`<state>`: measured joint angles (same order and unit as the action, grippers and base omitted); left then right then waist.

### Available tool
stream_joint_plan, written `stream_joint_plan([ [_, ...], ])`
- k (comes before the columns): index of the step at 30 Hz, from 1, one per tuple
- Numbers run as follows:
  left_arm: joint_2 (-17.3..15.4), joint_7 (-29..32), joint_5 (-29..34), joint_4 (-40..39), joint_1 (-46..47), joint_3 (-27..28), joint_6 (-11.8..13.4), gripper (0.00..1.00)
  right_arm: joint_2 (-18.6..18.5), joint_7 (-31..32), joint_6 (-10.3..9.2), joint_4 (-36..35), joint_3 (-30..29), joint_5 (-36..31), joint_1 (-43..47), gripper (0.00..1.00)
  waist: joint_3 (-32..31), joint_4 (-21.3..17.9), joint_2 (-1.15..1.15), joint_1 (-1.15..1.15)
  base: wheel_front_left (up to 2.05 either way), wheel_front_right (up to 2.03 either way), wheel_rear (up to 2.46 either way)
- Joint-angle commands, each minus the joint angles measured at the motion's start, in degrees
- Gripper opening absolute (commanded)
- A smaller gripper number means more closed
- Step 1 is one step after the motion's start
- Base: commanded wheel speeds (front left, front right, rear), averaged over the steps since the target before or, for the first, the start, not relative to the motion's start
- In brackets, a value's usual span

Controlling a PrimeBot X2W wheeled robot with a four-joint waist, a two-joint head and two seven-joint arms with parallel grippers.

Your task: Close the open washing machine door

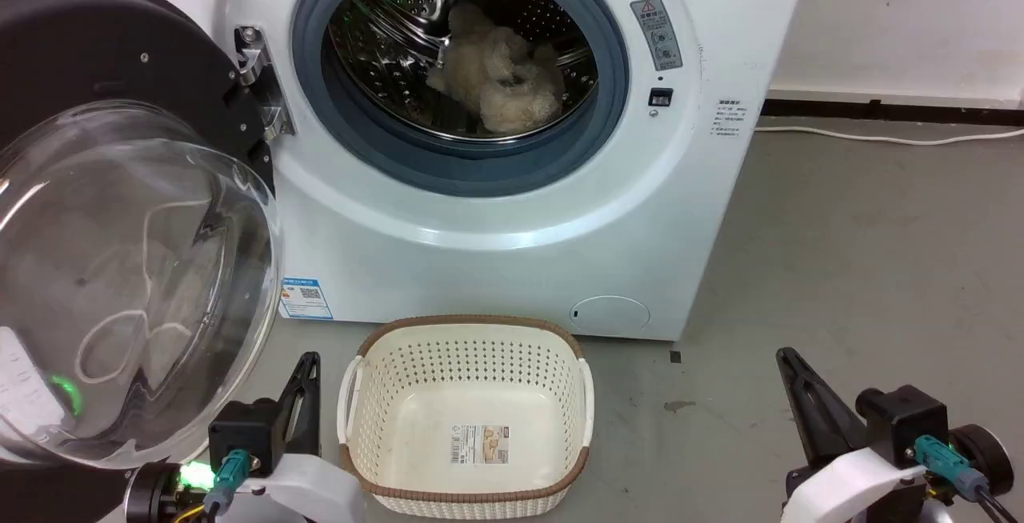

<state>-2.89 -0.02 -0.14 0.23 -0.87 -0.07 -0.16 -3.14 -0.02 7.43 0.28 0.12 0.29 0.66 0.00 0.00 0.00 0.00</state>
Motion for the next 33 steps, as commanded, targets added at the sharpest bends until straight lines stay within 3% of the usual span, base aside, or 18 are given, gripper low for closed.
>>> stream_joint_plan([
  [1,0.0,0.0,0.1,-0.2,0.9,0.1,0.2,0.00,0.3,0.0,0.06,-0.3,-0.1,-0.3,-0.7,0.00,0.0,0.0,0.00,0.00,0.00,0.00,0.00],
  [19,0.0,0.0,0.1,-0.2,0.9,0.1,0.2,0.00,0.3,0.0,0.06,-0.3,-0.1,-0.3,-0.7,0.00,0.0,0.0,0.00,0.00,0.00,0.00,0.00],
  [20,0.0,0.0,0.0,0.0,0.0,0.0,0.0,1.00,0.0,0.0,0.00,0.0,0.0,0.0,0.0,1.00,0.0,0.0,0.00,0.00,0.00,0.00,0.00],
  [33,-0.1,-1.2,0.1,0.3,0.2,-0.7,-0.1,1.00,0.0,-1.1,0.00,0.2,-0.3,1.1,0.4,1.00,0.0,0.1,0.00,0.00,0.00,0.00,0.00],
])
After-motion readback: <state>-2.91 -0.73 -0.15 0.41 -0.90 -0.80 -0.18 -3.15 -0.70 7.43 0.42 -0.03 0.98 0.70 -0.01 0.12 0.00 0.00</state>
